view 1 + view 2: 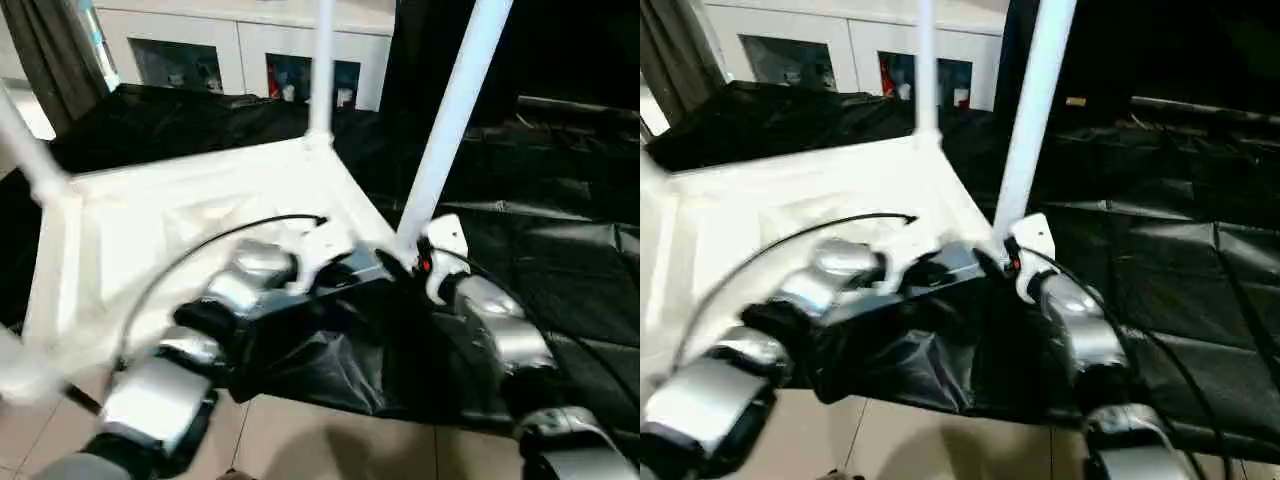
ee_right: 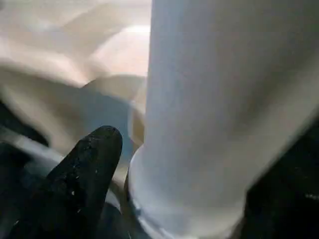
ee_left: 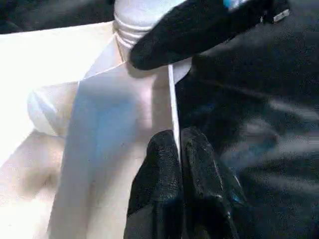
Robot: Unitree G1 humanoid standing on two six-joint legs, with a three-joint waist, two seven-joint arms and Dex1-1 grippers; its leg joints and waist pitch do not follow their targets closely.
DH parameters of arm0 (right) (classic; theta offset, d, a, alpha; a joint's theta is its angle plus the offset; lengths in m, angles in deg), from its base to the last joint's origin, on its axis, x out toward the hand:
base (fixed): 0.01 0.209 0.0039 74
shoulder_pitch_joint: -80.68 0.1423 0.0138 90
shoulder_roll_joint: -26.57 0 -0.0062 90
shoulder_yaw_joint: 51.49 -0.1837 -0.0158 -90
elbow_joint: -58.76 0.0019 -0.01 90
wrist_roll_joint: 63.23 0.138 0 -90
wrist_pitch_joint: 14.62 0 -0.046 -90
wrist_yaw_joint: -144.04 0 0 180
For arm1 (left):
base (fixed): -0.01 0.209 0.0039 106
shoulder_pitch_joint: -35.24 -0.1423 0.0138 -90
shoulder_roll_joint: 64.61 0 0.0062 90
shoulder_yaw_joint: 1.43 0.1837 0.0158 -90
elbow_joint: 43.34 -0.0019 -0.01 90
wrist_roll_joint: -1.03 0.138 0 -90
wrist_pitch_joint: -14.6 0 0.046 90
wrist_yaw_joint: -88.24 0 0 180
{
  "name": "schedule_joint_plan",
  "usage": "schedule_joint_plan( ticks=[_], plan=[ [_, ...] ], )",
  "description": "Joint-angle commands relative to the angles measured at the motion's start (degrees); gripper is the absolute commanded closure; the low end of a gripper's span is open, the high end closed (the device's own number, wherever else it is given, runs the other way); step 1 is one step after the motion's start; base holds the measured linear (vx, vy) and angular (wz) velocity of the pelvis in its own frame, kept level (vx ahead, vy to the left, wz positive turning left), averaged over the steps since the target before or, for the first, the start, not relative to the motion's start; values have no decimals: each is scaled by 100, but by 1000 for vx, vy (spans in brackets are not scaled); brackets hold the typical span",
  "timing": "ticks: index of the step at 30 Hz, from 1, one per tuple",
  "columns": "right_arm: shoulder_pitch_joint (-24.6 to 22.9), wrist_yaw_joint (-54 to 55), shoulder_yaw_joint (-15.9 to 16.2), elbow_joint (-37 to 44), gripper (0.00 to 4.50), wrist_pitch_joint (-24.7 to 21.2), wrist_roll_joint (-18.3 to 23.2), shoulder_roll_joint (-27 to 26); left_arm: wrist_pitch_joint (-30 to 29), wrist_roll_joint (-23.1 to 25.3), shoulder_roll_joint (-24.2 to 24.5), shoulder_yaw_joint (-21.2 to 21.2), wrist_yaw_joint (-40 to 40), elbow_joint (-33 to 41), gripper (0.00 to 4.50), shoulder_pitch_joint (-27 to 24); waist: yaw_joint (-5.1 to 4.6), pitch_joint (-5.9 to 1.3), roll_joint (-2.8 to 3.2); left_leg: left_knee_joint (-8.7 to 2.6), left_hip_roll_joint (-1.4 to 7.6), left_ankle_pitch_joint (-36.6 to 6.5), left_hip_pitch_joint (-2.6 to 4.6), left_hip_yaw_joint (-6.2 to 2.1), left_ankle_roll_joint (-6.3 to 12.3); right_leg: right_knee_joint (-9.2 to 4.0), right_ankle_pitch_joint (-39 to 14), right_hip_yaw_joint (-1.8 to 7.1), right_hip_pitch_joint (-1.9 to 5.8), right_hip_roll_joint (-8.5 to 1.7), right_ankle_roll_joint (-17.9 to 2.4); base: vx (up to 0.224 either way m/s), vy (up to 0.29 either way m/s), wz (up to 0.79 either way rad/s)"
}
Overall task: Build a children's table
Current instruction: Rotate leg to tighten
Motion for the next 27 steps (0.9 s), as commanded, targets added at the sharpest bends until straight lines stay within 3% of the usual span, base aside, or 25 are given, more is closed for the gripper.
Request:
schedule_joint_plan(
  ticks=[1,2,4,7,9,21,23,26,27],
  plan=[
    [-74,-602,164,293,75,-88,198,93,22,131,38,238,399,-146,450,-164,13,-270,-98,-301,96,-1106,41,-13,543,-356,-275,109,197,-123,-1373,0,0,0],
    [-102,-796,169,347,75,-113,250,163,42,118,82,242,499,-156,450,-162,20,-272,-77,-289,103,-1007,45,-13,589,-324,-91,111,200,-127,-1454,0,0,0],
    [-111,-1179,180,430,75,-244,354,310,-51,-61,179,176,957,-100,450,-170,40,-265,-142,-273,108,-927,48,0,668,-296,45,103,204,-128,-1577,0,0,0],
    [-86,-1490,253,439,75,-274,344,443,-145,-218,244,112,1337,-26,450,-176,76,-259,-107,-273,125,-919,63,11,637,-271,56,101,203,-128,-1665,0,0,0],
    [-55,-1581,277,373,89,-302,336,472,-118,-221,267,119,1407,-21,450,-196,78,-251,-137,-266,124,-937,66,25,621,-263,120,103,201,-125,-1720,0,0,0],
    [-330,-1576,217,653,175,-544,514,253,-148,-317,280,69,1496,85,450,-342,94,-244,-188,-254,118,-802,66,22,641,-257,-17,118,208,-146,-1633,0,0,0],
    [-381,-1298,176,652,177,-627,505,137,-111,-294,260,63,1401,79,450,-364,90,-235,-179,-265,120,-870,70,21,608,-276,-145,123,200,-151,-1599,0,0,0],
    [-336,-247,-20,368,179,-626,318,-201,-92,-55,101,89,561,-59,450,-330,40,-211,-178,-306,114,-1090,72,-1,434,-321,-580,131,169,-157,-1479,0,0,0],
    [-286,229,-118,212,180,-626,245,-365,-208,16,-21,68,141,-127,450,-295,25,-191,-181,-349,118,-1455,101,-14,204,-382,-1203,135,143,-166,-1342,0,0,0]
  ],
)
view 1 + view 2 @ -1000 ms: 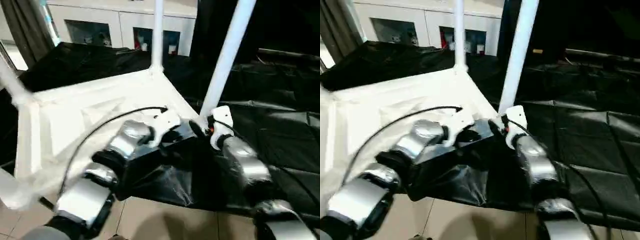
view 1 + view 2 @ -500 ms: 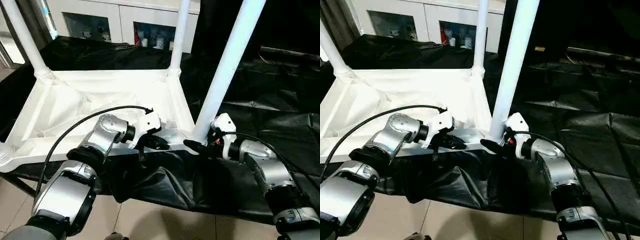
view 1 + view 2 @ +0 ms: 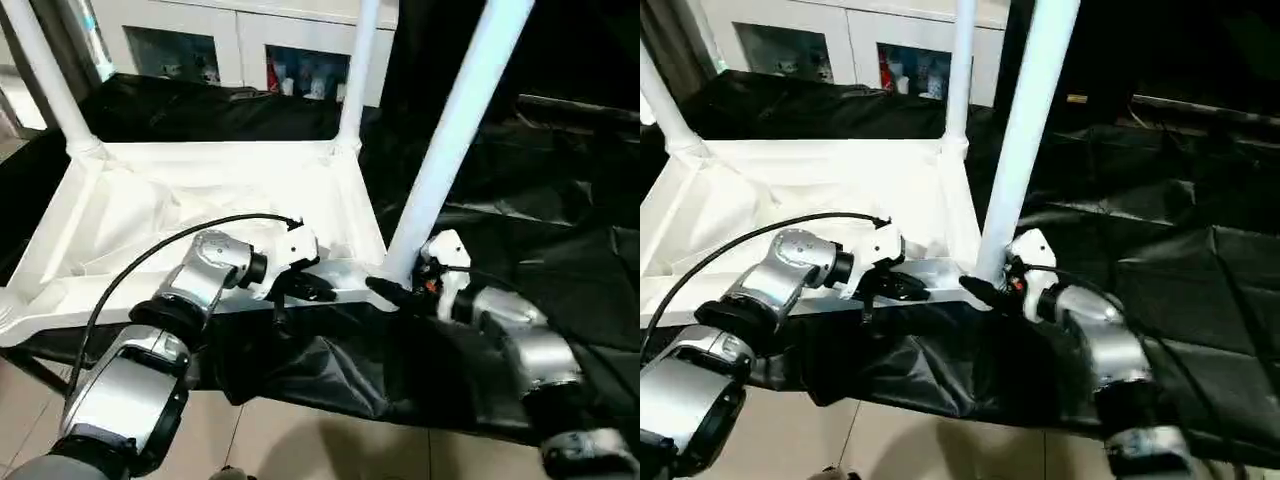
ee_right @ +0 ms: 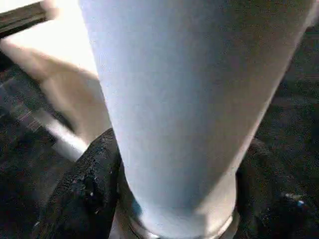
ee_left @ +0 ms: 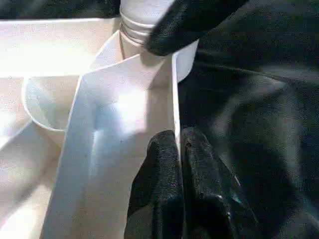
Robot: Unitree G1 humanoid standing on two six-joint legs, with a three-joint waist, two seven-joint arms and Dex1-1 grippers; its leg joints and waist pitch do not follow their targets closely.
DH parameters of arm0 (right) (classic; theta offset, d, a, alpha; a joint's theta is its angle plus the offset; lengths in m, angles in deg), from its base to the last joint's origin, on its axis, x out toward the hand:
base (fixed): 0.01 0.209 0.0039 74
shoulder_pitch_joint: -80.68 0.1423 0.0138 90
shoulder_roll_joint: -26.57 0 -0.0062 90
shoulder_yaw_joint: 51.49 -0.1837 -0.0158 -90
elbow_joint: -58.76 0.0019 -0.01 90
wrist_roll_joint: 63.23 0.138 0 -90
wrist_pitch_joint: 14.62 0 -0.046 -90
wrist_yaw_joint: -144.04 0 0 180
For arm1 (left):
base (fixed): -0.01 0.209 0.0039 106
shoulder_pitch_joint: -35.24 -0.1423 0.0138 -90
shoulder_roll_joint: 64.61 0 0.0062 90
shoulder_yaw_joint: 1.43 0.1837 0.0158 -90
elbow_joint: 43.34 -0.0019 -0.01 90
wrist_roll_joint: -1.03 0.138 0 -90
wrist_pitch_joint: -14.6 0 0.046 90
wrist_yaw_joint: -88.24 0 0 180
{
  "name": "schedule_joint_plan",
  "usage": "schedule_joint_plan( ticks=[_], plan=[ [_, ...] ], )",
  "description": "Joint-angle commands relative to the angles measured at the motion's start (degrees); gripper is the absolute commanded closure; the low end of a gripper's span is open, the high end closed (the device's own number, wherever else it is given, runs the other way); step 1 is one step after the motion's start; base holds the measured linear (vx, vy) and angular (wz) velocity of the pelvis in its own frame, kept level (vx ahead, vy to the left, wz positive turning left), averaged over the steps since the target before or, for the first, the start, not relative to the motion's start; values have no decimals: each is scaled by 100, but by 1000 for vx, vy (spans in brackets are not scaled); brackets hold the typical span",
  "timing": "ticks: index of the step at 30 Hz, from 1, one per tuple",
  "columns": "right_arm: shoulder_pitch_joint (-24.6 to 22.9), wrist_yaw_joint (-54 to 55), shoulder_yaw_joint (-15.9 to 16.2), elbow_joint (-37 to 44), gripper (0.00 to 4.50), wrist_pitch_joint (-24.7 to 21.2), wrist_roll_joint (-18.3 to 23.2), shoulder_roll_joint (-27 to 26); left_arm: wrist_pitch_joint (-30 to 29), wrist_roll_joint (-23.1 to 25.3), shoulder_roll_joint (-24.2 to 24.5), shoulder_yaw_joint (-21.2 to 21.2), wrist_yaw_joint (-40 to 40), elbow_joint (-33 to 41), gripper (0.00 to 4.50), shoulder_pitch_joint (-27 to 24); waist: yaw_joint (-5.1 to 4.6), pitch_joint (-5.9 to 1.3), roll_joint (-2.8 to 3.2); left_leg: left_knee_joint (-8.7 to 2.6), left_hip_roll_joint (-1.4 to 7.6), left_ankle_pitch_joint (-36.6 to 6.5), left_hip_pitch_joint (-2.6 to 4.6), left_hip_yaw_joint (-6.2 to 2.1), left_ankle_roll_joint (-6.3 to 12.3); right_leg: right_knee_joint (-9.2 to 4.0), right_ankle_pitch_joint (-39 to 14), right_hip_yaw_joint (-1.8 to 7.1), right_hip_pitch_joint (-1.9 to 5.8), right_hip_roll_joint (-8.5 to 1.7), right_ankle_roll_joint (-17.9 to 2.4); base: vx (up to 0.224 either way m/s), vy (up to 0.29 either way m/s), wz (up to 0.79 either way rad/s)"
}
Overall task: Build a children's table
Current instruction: Rotate leg to tighten
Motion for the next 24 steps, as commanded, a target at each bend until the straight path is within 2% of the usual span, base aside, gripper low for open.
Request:
schedule_joint_plan(
  ticks=[1,2,3,4,5,6,7,9,12,13,14,15,16,17,18,19,20,22,23,24],
  plan=[
    [114,938,-67,-389,180,-98,-189,-269,-230,145,-393,123,-726,-311,450,-175,6,-225,-63,-407,112,-1554,73,-36,144,-429,-1356,115,133,-160,-1247,0,0,0],
    [114,938,-67,-389,180,-98,-189,-269,-230,145,-393,123,-726,-311,450,-175,1,-218,-55,-421,119,-1653,82,-43,77,-443,-1517,117,118,-162,-1190,0,0,0],
    [333,2050,-254,-849,180,-130,-344,-615,-462,225,-717,124,-1322,-340,450,-134,-7,-221,-60,-428,122,-1785,105,-46,-30,-458,-1713,130,79,-171,-1118,0,0,0],
    [333,2050,-254,-849,180,-130,-344,-615,-462,225,-717,124,-1322,-340,450,-134,-17,-215,-60,-451,107,-1926,112,-65,-130,-491,-1946,126,71,-164,-1022,0,0,0],
    [414,2421,-309,-1005,180,-120,-392,-736,-537,255,-840,130,-1534,-353,450,-120,-23,-221,-48,-451,109,-1977,114,-70,-162,-489,-1976,132,60,-159,-988,0,0,0],
    [603,2952,-268,-1246,180,-121,-538,-1023,-717,306,-1178,148,-1984,-389,450,-85,-24,-230,-2,-457,109,-2016,120,-77,-191,-497,-1890,141,56,-158,-951,0,0,0],
    [633,3029,-249,-1277,180,-115,-571,-1066,-738,312,-1232,152,-2047,-396,450,-79,-46,-225,-26,-457,106,-2038,113,-74,-208,-502,-1838,143,44,-139,-937,0,0,0],
    [780,3213,-158,-1413,180,-86,-672,-1222,-797,299,-1438,123,-2283,-438,450,-22,-26,-237,-52,-437,74,-2136,124,-64,-130,-528,-1924,158,31,-130,-838,0,0,0],
    [928,3268,-184,-1571,180,104,-681,-1329,-734,351,-1504,113,-2387,-493,450,44,-4,-254,-46,-437,66,-2002,78,-68,-33,-520,-1778,165,57,-120,-748,0,0,0],
    [957,3271,-202,-1605,124,173,-685,-1327,-708,367,-1496,115,-2378,-501,450,57,5,-256,-35,-439,68,-1967,74,-70,-25,-515,-1710,164,60,-122,-752,0,0,0],
    [971,3216,-245,-1614,110,255,-654,-1305,-668,374,-1453,125,-2310,-484,450,54,9,-259,-28,-439,68,-1913,65,-67,-16,-507,-1560,163,64,-115,-768,0,0,0],
    [977,3156,-262,-1623,110,286,-628,-1286,-652,368,-1425,132,-2255,-468,450,47,11,-260,-29,-433,64,-1899,64,-61,1,-498,-1461,160,65,-103,-795,0,0,0],
    [983,3064,-253,-1618,111,317,-627,-1223,-624,362,-1371,141,-2157,-445,450,41,15,-261,0,-435,67,-1916,68,-63,7,-496,-1434,162,61,-104,-822,0,0,0],
    [995,3056,-251,-1637,104,335,-635,-1207,-625,366,-1359,141,-2140,-437,450,39,11,-265,-10,-434,63,-1910,61,-59,14,-495,-1397,162,71,-100,-828,0,0,0],
    [1005,2910,-228,-1632,76,425,-627,-1118,-601,364,-1279,139,-2025,-410,450,30,10,-258,-5,-444,67,-1953,63,-63,12,-500,-1418,159,70,-101,-838,0,0,0],
    [1005,2910,-228,-1632,76,425,-627,-1118,-601,364,-1279,139,-2025,-410,450,30,10,-258,-5,-444,67,-1953,63,-63,12,-500,-1418,159,70,-101,-838,0,0,0],
    [992,2673,-215,-1569,68,477,-572,-1000,-552,351,-1189,134,-1885,-405,450,36,7,-264,6,-441,66,-1992,61,-63,22,-504,-1425,159,76,-101,-846,0,0,0],
    [864,2099,-119,-1331,68,543,-498,-763,-440,301,-1020,138,-1523,-386,450,16,21,-270,-21,-430,62,-1936,48,-61,88,-501,-1358,154,99,-101,-861,0,0,0],
    [716,1451,-8,-1110,68,566,-415,-549,-296,282,-857,153,-1218,-366,450,-6,27,-272,-16,-424,64,-1917,49,-56,126,-496,-1309,156,97,-103,-876,0,0,0],
    [607,1061,70,-950,68,569,-365,-408,-271,248,-763,141,-1036,-347,450,-16,57,-275,-36,-406,75,-1767,39,-46,250,-478,-1039,165,127,-108,-905,0,0,0]
  ],
)
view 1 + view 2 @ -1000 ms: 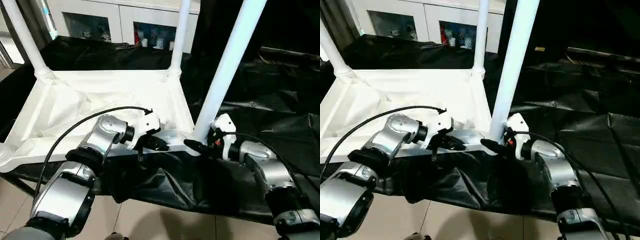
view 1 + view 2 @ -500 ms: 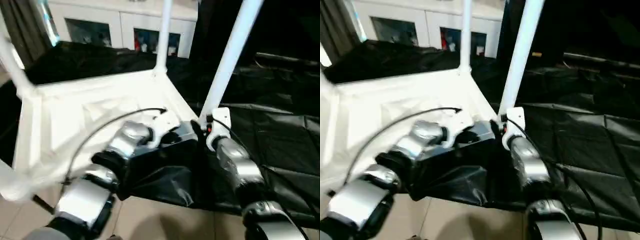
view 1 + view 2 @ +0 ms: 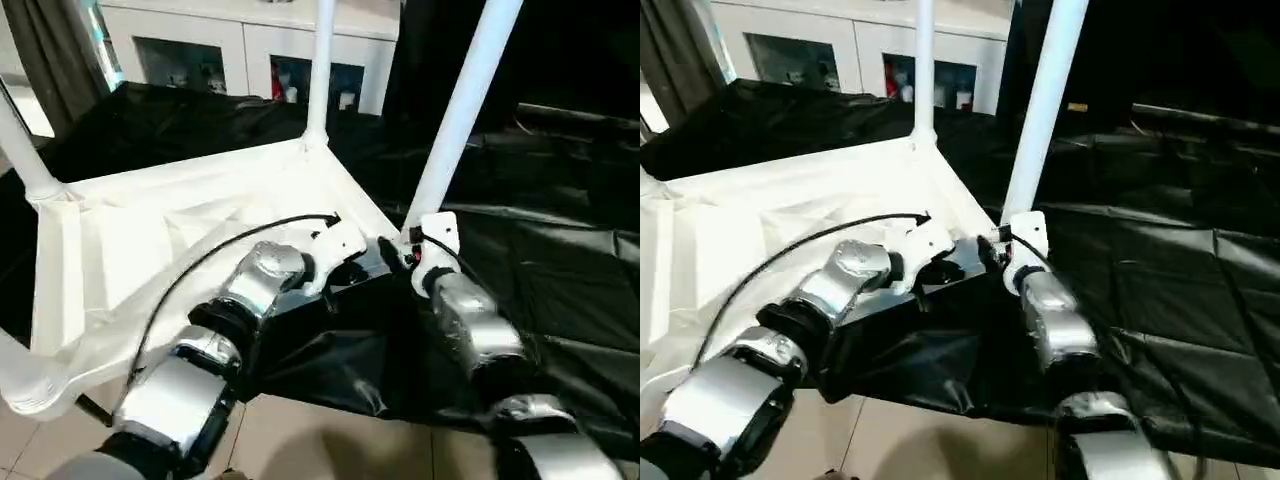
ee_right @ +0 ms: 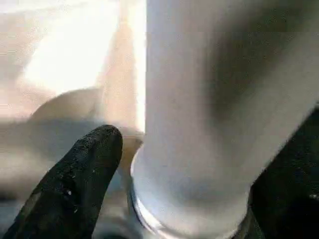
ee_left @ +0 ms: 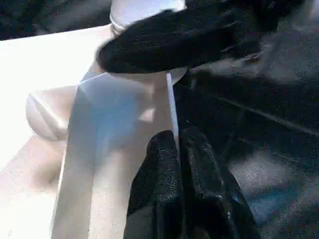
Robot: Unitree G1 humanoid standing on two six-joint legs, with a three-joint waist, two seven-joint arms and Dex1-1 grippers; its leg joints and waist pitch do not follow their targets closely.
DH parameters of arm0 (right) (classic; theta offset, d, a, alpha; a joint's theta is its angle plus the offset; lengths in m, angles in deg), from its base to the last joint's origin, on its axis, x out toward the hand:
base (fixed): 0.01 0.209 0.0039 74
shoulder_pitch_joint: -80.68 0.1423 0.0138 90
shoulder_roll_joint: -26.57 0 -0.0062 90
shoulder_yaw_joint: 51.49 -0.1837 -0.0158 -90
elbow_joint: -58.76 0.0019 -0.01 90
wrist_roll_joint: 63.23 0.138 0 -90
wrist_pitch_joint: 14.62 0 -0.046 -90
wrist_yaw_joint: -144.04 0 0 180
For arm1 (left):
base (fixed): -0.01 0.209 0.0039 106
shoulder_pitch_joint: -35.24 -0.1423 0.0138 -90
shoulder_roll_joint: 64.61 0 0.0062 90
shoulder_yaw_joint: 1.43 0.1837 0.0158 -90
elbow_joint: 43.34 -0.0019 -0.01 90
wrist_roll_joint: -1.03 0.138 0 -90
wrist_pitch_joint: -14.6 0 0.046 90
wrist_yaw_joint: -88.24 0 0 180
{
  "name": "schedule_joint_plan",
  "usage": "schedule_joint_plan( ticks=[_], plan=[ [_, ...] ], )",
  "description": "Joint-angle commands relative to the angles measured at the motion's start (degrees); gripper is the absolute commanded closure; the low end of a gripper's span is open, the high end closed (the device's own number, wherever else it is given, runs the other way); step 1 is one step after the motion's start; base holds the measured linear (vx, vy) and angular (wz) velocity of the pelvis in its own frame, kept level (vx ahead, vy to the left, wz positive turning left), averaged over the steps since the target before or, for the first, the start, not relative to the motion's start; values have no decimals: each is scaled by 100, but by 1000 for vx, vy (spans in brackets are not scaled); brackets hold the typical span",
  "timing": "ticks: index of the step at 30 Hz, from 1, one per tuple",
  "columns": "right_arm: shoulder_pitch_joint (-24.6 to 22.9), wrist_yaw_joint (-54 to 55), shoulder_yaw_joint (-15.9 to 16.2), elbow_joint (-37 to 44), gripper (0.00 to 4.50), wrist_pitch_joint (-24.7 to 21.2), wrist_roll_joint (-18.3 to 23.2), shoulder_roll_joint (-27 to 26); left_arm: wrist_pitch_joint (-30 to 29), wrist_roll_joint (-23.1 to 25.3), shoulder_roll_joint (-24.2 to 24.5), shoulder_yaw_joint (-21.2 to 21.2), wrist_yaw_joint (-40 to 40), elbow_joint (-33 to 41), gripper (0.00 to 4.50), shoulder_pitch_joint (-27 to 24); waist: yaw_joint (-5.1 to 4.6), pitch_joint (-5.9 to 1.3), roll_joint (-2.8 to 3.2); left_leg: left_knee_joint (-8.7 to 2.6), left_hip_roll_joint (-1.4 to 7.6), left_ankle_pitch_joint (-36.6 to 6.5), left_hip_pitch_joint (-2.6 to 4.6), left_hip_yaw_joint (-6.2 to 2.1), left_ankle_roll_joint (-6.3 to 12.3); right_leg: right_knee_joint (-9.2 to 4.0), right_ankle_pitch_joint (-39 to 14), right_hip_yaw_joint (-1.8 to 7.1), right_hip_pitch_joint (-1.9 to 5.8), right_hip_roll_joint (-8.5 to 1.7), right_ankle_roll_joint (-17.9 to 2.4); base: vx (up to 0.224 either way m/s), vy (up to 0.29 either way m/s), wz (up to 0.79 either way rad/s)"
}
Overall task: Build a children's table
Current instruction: Rotate leg to tighten
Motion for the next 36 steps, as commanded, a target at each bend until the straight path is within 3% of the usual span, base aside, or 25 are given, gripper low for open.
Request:
schedule_joint_plan(
  ticks=[1,8,9,12,15,16,26,30,31,32,34,35,36],
  plan=[
    [-141,-959,336,324,68,-7,123,105,190,-28,84,136,587,-101,450,-207,19,-216,-51,-366,106,-1680,27,-46,283,-443,-937,86,135,-114,-1002,0,0,0],
    [-478,-2762,560,944,68,-279,461,949,276,-255,618,171,1962,105,450,-269,44,-235,-79,-313,122,-1094,20,-28,542,-323,-30,72,194,-99,-1424,0,0,0],
    [-477,-2897,580,962,68,-289,470,1028,229,-285,657,163,2072,116,450,-265,47,-228,-69,-313,128,-1076,28,-25,549,-317,17,69,184,-101,-1492,0,0,0],
    [-464,-3198,598,970,68,-320,492,1173,103,-362,755,157,2356,141,450,-266,83,-220,-114,-296,150,-1042,41,1,550,-287,32,67,177,-98,-1624,0,0,0],
    [-455,-3326,572,960,68,-360,535,1222,109,-375,810,158,2460,173,450,-288,97,-214,-128,-296,156,-1061,46,3,535,-286,-44,71,172,-111,-1645,0,0,0],
    [-462,-3373,573,965,85,-381,564,1238,94,-394,817,148,2484,208,450,-309,98,-208,-161,-293,153,-1092,50,9,530,-295,-95,74,167,-110,-1638,0,0,0],
    [-591,-3196,501,872,167,-420,638,949,132,-417,740,98,2269,355,450,-477,104,-205,-171,-284,139,-958,37,4,550,-283,-101,88,170,-121,-1588,0,0,0],
    [-649,-2595,274,684,173,-338,669,692,97,-291,611,160,1858,381,450,-536,58,-169,-143,-355,153,-1521,65,-28,314,-375,-923,102,130,-140,-1435,0,0,0],
    [-651,-1833,102,488,175,-274,569,456,148,-146,423,177,1264,261,450,-506,39,-168,-109,-376,157,-1692,76,-42,203,-397,-1170,107,113,-144,-1371,0,0,0],
    [-651,-1833,102,488,175,-274,569,456,148,-146,423,177,1264,261,450,-506,23,-160,-114,-389,162,-1770,86,-40,139,-419,-1277,111,92,-142,-1334,0,0,0],
    [-540,-582,-241,130,175,-110,494,48,130,-78,-34,37,126,20,450,-330,11,-153,-76,-411,151,-2137,127,-64,-77,-473,-1789,113,50,-150,-1178,0,0,0],
    [-527,-477,-269,102,176,-111,485,14,125,-72,-73,29,41,2,450,-315,-11,-155,-106,-410,143,-2176,121,-57,-93,-486,-1851,115,41,-135,-1128,0,0,0],
    [-437,18,-327,-55,176,-150,398,-122,66,-30,-244,30,-294,-69,450,-262,-16,-148,-61,-413,125,-2221,128,-63,-104,-524,-1992,118,28,-131,-1008,0,0,0]
  ],
)
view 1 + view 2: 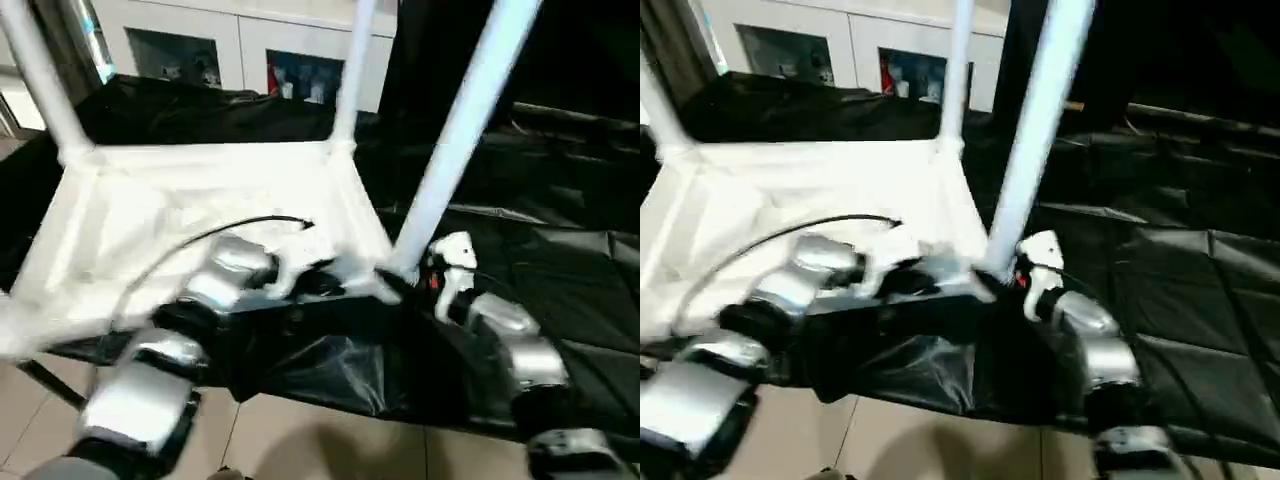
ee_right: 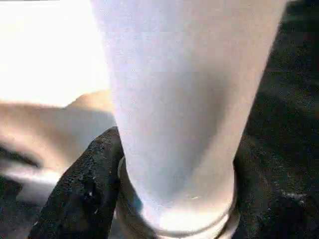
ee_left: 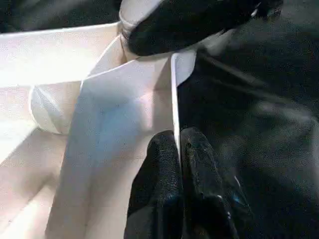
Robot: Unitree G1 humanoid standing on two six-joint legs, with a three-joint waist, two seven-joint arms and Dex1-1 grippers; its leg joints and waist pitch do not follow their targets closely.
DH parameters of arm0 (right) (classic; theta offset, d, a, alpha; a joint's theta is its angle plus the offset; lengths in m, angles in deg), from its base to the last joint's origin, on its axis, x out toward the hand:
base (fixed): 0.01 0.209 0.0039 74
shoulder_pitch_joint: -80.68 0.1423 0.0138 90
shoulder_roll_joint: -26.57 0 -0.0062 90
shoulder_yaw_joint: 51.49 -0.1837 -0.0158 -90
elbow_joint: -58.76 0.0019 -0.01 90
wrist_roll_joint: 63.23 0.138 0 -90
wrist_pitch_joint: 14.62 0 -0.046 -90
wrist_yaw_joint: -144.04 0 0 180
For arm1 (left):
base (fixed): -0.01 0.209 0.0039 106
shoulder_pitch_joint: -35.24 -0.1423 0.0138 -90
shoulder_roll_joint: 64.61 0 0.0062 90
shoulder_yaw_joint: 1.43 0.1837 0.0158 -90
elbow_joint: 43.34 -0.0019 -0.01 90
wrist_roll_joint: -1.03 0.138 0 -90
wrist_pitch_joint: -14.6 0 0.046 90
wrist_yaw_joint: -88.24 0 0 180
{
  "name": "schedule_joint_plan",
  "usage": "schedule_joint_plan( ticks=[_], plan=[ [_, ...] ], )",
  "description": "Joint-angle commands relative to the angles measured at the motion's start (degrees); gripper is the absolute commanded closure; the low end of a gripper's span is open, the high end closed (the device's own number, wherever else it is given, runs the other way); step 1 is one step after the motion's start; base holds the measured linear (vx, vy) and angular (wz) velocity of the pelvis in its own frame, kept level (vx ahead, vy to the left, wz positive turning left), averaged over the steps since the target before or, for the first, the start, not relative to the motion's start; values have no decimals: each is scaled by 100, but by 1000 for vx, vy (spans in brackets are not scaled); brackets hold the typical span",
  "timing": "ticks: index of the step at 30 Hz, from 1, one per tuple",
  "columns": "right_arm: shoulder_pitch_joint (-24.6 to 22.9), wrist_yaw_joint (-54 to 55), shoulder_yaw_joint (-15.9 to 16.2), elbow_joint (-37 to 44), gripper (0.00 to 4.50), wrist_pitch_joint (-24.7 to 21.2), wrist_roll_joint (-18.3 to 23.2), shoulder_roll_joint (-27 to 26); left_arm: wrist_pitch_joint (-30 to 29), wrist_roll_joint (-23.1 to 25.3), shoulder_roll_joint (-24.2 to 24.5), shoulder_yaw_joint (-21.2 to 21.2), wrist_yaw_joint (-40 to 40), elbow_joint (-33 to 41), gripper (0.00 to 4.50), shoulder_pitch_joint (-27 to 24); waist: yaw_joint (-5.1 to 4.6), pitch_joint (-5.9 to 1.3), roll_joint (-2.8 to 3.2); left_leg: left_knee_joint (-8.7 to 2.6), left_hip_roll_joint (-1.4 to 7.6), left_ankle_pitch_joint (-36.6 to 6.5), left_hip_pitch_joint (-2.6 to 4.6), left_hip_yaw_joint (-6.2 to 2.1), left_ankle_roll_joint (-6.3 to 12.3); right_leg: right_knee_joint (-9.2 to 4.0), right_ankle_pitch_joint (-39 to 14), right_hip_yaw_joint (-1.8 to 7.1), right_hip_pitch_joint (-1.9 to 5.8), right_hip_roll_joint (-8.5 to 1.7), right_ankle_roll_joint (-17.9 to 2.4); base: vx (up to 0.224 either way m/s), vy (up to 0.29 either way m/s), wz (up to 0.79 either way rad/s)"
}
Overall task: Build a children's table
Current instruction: Rotate leg to tighten
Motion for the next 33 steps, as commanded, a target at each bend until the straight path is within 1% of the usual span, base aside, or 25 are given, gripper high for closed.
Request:
schedule_joint_plan(
  ticks=[1,2,3,4,5,6,8,9,10,13,15,16,18,19,21,22,24,25,26,27,28,29,30,32,33],
  plan=[
    [62,833,-37,-424,176,-210,-153,-234,-125,-70,-448,15,-738,-300,450,-113,-29,-192,35,-439,130,-2223,114,-85,-123,-511,-1966,81,31,-134,-987,0,0,0],
    [182,1344,-48,-579,176,-301,-273,-380,-222,-57,-661,-13,-1114,-377,450,-58,-33,-191,13,-441,124,-2222,105,-81,-134,-524,-1980,82,26,-125,-954,0,0,0],
    [264,1594,-41,-659,176,-339,-326,-483,-284,-62,-790,-39,-1279,-412,450,-32,-40,-199,59,-439,119,-2201,113,-85,-174,-510,-1978,85,15,-124,-933,0,0,0],
    [348,1724,-11,-706,176,-342,-359,-577,-324,-71,-898,-51,-1360,-432,450,-13,-49,-201,48,-434,107,-2230,111,-80,-169,-537,-2017,78,17,-114,-888,0,0,0],
    [427,1811,33,-740,176,-319,-404,-650,-340,-63,-969,-54,-1429,-451,450,7,-45,-211,74,-430,103,-2212,109,-81,-155,-533,-1978,81,21,-114,-879,0,0,0],
    [531,1905,78,-802,176,-236,-477,-727,-318,-42,-1027,-66,-1505,-499,450,40,-38,-218,128,-427,98,-2132,89,-80,-91,-529,-1817,77,34,-108,-844,0,0,0],
    [605,1942,118,-839,176,-158,-537,-760,-289,-36,-1041,-78,-1530,-529,450,65,-63,-225,78,-418,83,-2099,59,-73,-52,-529,-1765,68,51,-96,-819,0,0,0],
    [680,1929,96,-875,120,-94,-529,-779,-253,-33,-1030,-95,-1534,-565,450,94,-55,-234,103,-417,77,-2023,48,-70,-6,-530,-1708,64,64,-97,-805,0,0,0],
    [729,1865,76,-897,106,-27,-520,-775,-219,-28,-1000,-112,-1512,-597,450,118,-56,-241,139,-413,78,-1979,52,-66,22,-531,-1615,64,63,-97,-821,0,0,0],
    [781,1807,175,-921,72,112,-653,-677,-155,-43,-907,-141,-1430,-649,450,171,-53,-251,149,-407,81,-1839,32,-64,69,-500,-1368,54,89,-91,-892,0,0,0],
    [779,1655,306,-891,63,330,-792,-515,-120,-49,-765,-131,-1252,-665,450,212,-45,-245,207,-413,83,-1795,36,-66,79,-500,-1300,48,88,-94,-943,0,0,0],
    [782,1631,325,-896,63,380,-815,-487,-111,-45,-741,-130,-1227,-669,450,219,-61,-249,182,-406,77,-1817,19,-63,88,-490,-1297,44,105,-91,-956,0,0,0],
    [735,1247,418,-812,63,535,-840,-311,-40,-46,-598,-119,-952,-664,450,227,-70,-253,203,-396,75,-1737,10,-59,159,-484,-1156,40,122,-91,-1021,0,0,0],
    [589,492,520,-579,63,626,-774,-11,95,-48,-379,-95,-503,-655,450,211,-71,-253,201,-388,76,-1707,6,-56,180,-477,-1112,39,122,-91,-1041,0,0,0],
    [499,108,581,-428,63,610,-728,147,178,-31,-264,-67,-310,-655,450,198,-81,-259,220,-366,78,-1607,-12,-51,284,-455,-886,40,142,-94,-1100,0,0,0],
    [419,-179,653,-309,63,660,-744,300,258,-27,-171,-48,-145,-661,450,187,-71,-262,203,-345,69,-1458,-25,-45,365,-448,-684,33,176,-79,-1136,0,0,0],
    [318,-519,782,-214,63,844,-845,567,382,-16,-24,-25,22,-688,450,182,-77,-271,230,-331,86,-1314,-30,-45,452,-413,-417,33,173,-93,-1243,0,0,0],
    [271,-758,796,-163,63,856,-800,707,428,-48,55,-28,200,-681,450,176,-85,-289,163,-310,89,-1172,-42,-42,485,-380,-198,27,195,-84,-1318,0,0,0],
    [257,-837,795,-146,63,852,-778,748,437,-61,79,-30,266,-677,450,173,-70,-300,184,-294,88,-1095,-33,-43,521,-351,-54,28,197,-84,-1375,0,0,0],
    [211,-1231,774,-94,63,807,-634,915,502,-103,197,-12,608,-663,450,161,-70,-318,190,-265,97,-873,-40,-38,631,-305,343,30,202,-78,-1495,0,0,0],
    [211,-1235,773,-94,63,806,-632,917,503,-103,198,-11,612,-663,450,161,-63,-314,177,-246,93,-719,-59,-30,752,-266,646,23,202,-66,-1596,0,0,0],
    [196,-1478,743,-59,63,741,-518,992,516,-142,281,19,917,-614,450,137,-60,-306,159,-244,91,-720,-63,-22,792,-264,679,16,201,-61,-1630,0,0,0],
    [196,-1478,743,-59,63,741,-518,992,516,-142,281,19,917,-614,450,137,-43,-307,173,-237,95,-730,-56,-20,818,-256,681,12,198,-64,-1660,0,0,0],
    [173,-2000,699,21,63,588,-291,1123,389,-317,425,37,1651,-454,450,76,-6,-297,151,-231,120,-817,-31,7,862,-259,562,14,185,-68,-1753,0,0,0],
    [167,-2121,698,40,63,563,-245,1153,334,-376,450,24,1863,-418,450,63,38,-288,164,-239,140,-844,-27,13,851,-254,424,20,176,-77,-1792,0,0,0]
  ],
)
